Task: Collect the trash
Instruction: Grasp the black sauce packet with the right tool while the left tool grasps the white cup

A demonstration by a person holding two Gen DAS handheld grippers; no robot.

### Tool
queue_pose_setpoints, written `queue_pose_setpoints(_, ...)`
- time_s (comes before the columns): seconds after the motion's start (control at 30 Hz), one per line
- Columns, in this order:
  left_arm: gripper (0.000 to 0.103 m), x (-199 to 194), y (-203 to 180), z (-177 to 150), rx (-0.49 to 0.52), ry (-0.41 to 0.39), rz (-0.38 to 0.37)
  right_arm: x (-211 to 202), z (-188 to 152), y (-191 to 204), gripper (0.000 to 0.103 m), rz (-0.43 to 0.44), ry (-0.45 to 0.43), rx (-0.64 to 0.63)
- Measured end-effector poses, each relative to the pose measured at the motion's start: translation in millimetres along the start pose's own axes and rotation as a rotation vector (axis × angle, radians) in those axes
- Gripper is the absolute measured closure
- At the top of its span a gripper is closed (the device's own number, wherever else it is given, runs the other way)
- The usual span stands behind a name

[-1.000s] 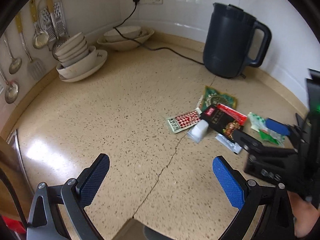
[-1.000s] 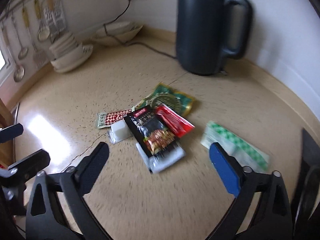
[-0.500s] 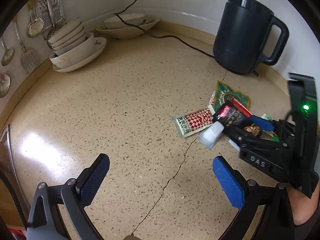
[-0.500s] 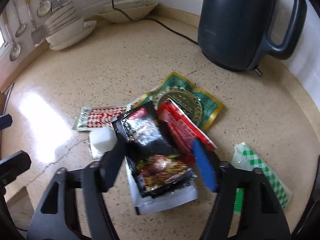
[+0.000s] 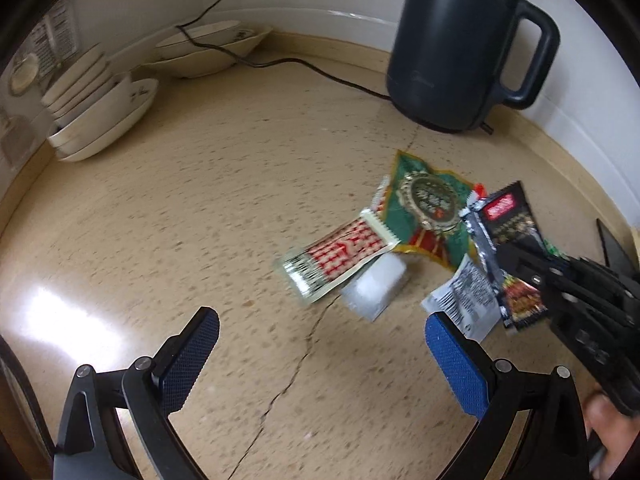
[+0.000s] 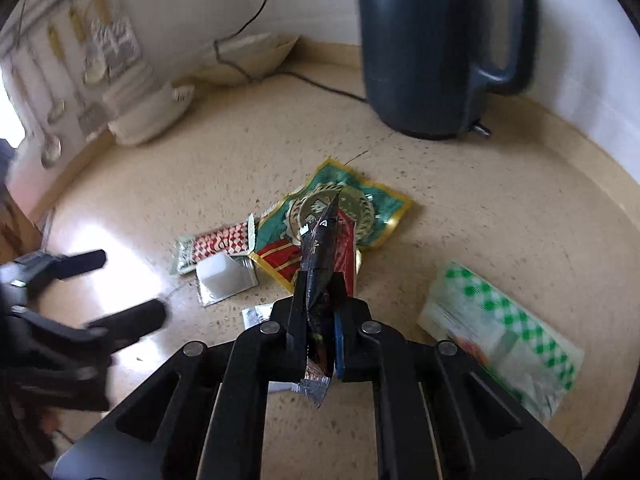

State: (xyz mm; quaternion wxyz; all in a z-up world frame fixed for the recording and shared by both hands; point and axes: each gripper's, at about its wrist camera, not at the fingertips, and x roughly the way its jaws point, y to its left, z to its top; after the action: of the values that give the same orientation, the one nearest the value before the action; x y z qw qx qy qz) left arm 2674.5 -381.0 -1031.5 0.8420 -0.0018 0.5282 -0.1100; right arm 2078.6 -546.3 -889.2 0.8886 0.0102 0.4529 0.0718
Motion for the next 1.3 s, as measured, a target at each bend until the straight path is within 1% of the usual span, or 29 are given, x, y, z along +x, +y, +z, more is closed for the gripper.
queue_pose_setpoints(0.07, 0.003, 6.8, -4.3, 4.3, 0.016, 0.001, -0.007, -8.8, -2.4, -7.8, 0.093, 0.009, -0.021, 0.042)
queue_pose_setpoints(0.1, 0.004, 17.6, -6.9, 10.2, 0.030, 0.004, -0.015, -12.1, -3.2, -10.1, 0.093, 0.008, -0.030, 0.055)
queue_pose_setpoints(0.13, 0.009, 20.8, -10.4, 9.9, 0.041, 0.005, -0.026, -14.5, -4.2, -13.6, 0.093, 0.003, -0.028, 0.070)
queue_pose_setpoints(0.2, 0.017, 38.0, -16.1, 15.9, 0.061, 0.011, -0.035, -18.7, -7.6, -21.0, 0.093, 0.015, -0.036, 0.103)
queue_pose_setpoints(0.23, 0.023, 34.3, -17.3, 9.6, 0.071, 0.015, -0.044, -18.8, -8.3, -24.0, 0.093, 0.015, -0.032, 0.111)
queue_pose_setpoints(0.27, 0.026, 35.5, -21.4, 6.4, 0.081, 0.021, -0.048, -17.5, -9.3, -25.4, 0.093, 0.011, -0.027, 0.116)
queue_pose_setpoints(0.3, 0.031, 40.5, -21.4, 9.9, 0.089, 0.027, -0.050, -17.8, -11.6, -28.1, 0.093, 0.012, -0.029, 0.124)
queue_pose_setpoints(0.33, 0.033, 45.2, -22.6, 12.6, 0.097, 0.030, -0.052, -17.5, -14.1, -29.8, 0.093, 0.013, -0.026, 0.132)
queue_pose_setpoints(0.37, 0.034, 36.9, -28.5, 6.4, 0.102, 0.022, -0.041, -16.4, -16.2, -32.2, 0.093, 0.012, -0.016, 0.140)
queue_pose_setpoints(0.4, 0.041, 40.7, -29.3, 9.1, 0.108, 0.013, -0.035, -16.2, -18.7, -34.2, 0.093, 0.011, -0.014, 0.144)
queue_pose_setpoints(0.43, 0.051, 44.4, -29.6, 12.8, 0.115, 0.003, -0.029, -15.8, -20.5, -35.2, 0.093, 0.006, -0.010, 0.146)
queue_pose_setpoints(0.47, 0.057, 44.4, -30.2, 13.4, 0.118, -0.004, -0.026, -16.1, -24.5, -37.9, 0.093, 0.000, 0.000, 0.149)
queue_pose_setpoints(0.5, 0.072, 46.0, -30.5, 14.4, 0.118, -0.008, -0.031, -15.6, -27.6, -40.0, 0.092, 0.000, 0.006, 0.154)
queue_pose_setpoints(0.53, 0.079, 50.1, -30.1, 16.0, 0.116, -0.002, -0.045, -16.5, -30.5, -41.7, 0.090, -0.003, 0.005, 0.159)
queue_pose_setpoints(0.57, 0.080, 43.3, -29.9, 11.2, 0.107, -0.003, -0.057, -17.0, -33.3, -43.5, 0.086, -0.011, 0.008, 0.164)
queue_pose_setpoints(0.63, 0.081, 48.5, -25.7, 12.2, 0.099, -0.005, -0.069, -19.8, -37.7, -44.9, 0.081, -0.009, 0.004, 0.178)
queue_pose_setpoints(0.67, 0.084, 44.5, -25.5, 6.6, 0.096, -0.008, -0.069, -21.7, -39.5, -45.5, 0.077, -0.013, -0.003, 0.183)
queue_pose_setpoints(0.7, 0.087, 45.6, -23.2, 5.5, 0.093, -0.007, -0.076, -22.5, -40.2, -45.3, 0.076, -0.021, -0.002, 0.182)
queue_pose_setpoints(0.77, 0.087, 36.9, -26.0, -5.5, 0.087, -0.005, -0.083, -25.6, -42.6, -44.5, 0.077, -0.016, -0.015, 0.180)
queue_pose_setpoints(0.8, 0.087, 39.1, -25.0, -6.4, 0.088, -0.003, -0.085, -25.6, -43.2, -43.7, 0.077, -0.014, -0.013, 0.178)
queue_pose_setpoints(0.9, 0.087, 34.2, -21.6, -16.0, 0.086, -0.003, -0.095, -21.2, -45.6, -42.5, 0.076, 0.000, 0.019, 0.172)
queue_pose_setpoints(0.93, 0.087, 33.9, -19.3, -19.1, 0.087, -0.002, -0.095, -21.7, -46.9, -41.1, 0.074, -0.003, 0.020, 0.169)
queue_pose_setpoints(0.97, 0.087, 23.2, -17.0, -23.9, 0.087, 0.000, -0.097, -22.4, -49.2, -38.7, 0.063, -0.009, 0.022, 0.158)
queue_pose_setpoints(1.0, 0.087, 23.2, -15.1, -26.3, 0.083, 0.002, -0.098, -22.5, -51.5, -36.5, 0.056, -0.018, 0.028, 0.146)
queue_pose_setpoints(1.03, 0.087, 22.3, -12.8, -29.0, 0.079, 0.005, -0.101, -22.8, -53.8, -34.3, 0.046, -0.025, 0.031, 0.134)
queue_pose_setpoints(1.13, 0.087, 20.1, -1.6, -37.7, 0.055, 0.011, -0.106, -24.3, -60.8, -26.5, 0.045, -0.013, 0.049, 0.097)
queue_pose_setpoints(1.17, 0.087, 12.6, 1.6, -41.3, 0.047, 0.013, -0.105, -24.8, -63.1, -22.5, 0.046, -0.006, 0.057, 0.078)
queue_pose_setpoints(1.23, 0.087, 10.6, 5.6, -49.0, 0.033, 0.021, -0.124, -25.1, -68.5, -15.1, 0.044, -0.016, 0.065, 0.044)
queue_pose_setpoints(1.3, 0.087, 3.4, 6.2, -53.9, 0.032, 0.027, -0.129, -22.9, -73.1, -10.8, 0.045, -0.016, 0.080, 0.021)
